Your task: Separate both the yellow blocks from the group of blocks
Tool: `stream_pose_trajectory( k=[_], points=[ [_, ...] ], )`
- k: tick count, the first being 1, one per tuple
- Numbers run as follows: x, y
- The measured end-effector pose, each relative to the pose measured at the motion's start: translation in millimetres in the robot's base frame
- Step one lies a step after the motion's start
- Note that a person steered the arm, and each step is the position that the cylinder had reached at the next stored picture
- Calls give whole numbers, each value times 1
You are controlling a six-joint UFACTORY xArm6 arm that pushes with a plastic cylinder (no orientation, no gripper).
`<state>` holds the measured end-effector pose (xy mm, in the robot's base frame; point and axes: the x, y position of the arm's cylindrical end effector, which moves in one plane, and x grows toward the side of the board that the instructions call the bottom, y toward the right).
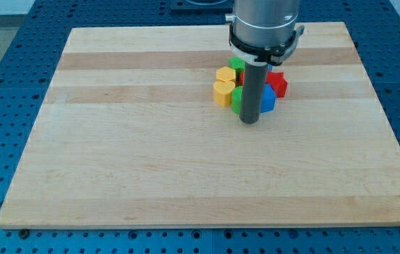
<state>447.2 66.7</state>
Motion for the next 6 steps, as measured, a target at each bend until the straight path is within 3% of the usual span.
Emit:
stream_pose_trajectory(
  k=[4,6],
  points=[
    [-15,5],
    [-10,-44]
  ],
)
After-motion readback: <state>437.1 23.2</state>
